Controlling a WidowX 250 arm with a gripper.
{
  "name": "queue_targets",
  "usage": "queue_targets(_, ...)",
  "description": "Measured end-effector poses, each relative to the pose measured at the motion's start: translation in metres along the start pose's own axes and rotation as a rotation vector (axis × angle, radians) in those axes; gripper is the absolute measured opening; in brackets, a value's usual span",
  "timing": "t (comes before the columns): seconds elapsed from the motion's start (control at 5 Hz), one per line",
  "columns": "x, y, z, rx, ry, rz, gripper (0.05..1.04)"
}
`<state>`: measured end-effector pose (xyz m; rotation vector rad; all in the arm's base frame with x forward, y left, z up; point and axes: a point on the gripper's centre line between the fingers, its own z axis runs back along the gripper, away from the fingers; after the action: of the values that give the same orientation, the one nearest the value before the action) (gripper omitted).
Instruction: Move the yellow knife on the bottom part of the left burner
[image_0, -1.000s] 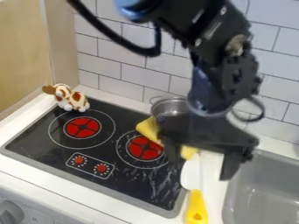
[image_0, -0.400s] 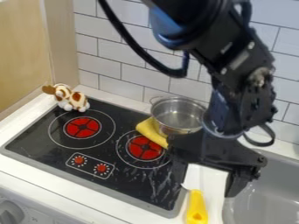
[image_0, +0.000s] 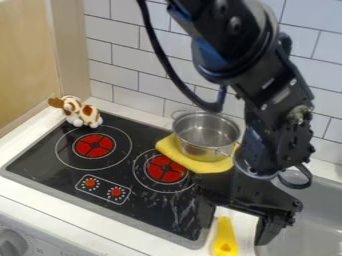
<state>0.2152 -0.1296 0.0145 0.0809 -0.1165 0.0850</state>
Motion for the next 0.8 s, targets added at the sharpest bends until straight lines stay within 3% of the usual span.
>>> queue_targets(0.4,-0.006,-0.005,-0.013,-0.013,0.046,-0.004,0.998)
queue_targets(0.6,-0.006,-0.007,-0.014,-0.018,0.051,-0.013,0.941)
queue_targets(0.8,-0.002,-0.011,-0.015,-0.027,0.045,-0.022,0.638)
